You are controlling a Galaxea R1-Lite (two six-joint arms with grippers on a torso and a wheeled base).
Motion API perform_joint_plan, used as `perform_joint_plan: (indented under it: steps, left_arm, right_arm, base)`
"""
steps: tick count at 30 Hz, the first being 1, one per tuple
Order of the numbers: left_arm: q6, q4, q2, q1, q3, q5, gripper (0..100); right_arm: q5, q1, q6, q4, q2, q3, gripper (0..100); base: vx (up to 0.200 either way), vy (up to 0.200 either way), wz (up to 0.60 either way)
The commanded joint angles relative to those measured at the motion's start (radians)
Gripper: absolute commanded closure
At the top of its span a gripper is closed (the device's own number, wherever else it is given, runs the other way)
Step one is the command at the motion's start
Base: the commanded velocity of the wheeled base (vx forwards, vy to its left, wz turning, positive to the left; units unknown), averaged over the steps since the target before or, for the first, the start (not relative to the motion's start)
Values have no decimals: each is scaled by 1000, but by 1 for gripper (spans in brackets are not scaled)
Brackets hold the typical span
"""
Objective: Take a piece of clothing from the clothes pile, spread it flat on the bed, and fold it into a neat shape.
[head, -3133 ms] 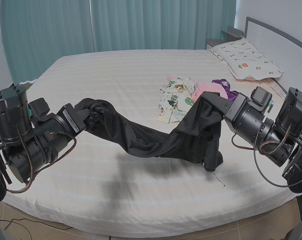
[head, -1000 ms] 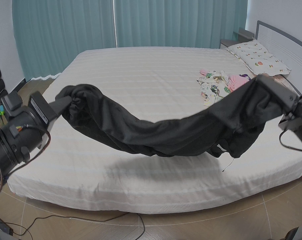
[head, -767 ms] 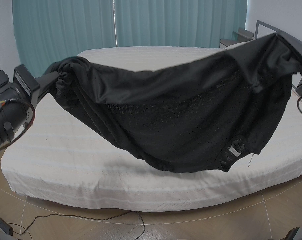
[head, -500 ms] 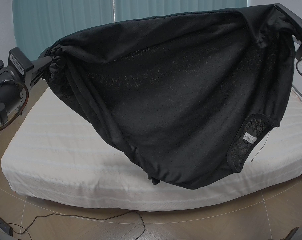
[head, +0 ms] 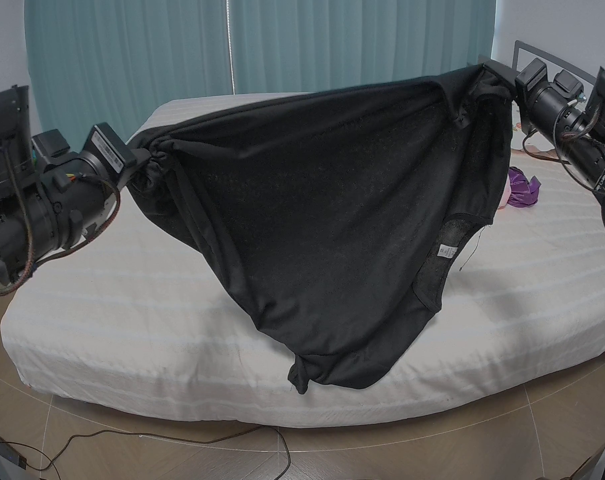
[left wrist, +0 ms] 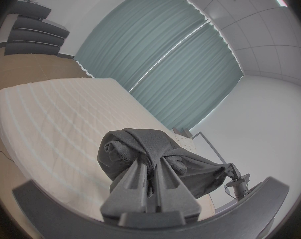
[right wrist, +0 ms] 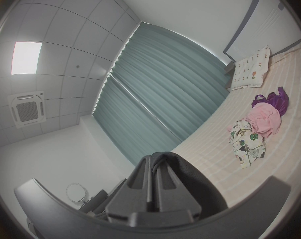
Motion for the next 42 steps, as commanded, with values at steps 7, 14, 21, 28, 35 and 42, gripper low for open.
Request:
perform_joint_plan:
  steps: [7,14,21,28,35,42]
  left_arm:
    - [-3,-10,160,8,-31,-20,100]
    - [-3,-7,243,16,-68,-20,100]
    - [-14,-7,352,25,-68,-19,100]
    - [-75,-10,465,57,-118,-19,100]
    - [-126,-12,609,110,-215,-24,0]
    - [-132,-10,795,177,-377,-48,0]
  right_arm:
    - [-14,6,-1,-19,122,-14,100]
    - [-34,30,-8,-37,177,-13,100]
    - [-66,50,-30,-63,268,-11,100]
    - [-129,70,-56,-68,364,-34,100]
    - [-200,78,-61,-68,486,-131,100]
    - [-244,70,-68,-32,644,-240,0]
  base:
    - [200,0,0]
    - [200,0,0]
    - [114,0,0]
    - [0,0,0]
    - [0,0,0]
    - [0,0,0]
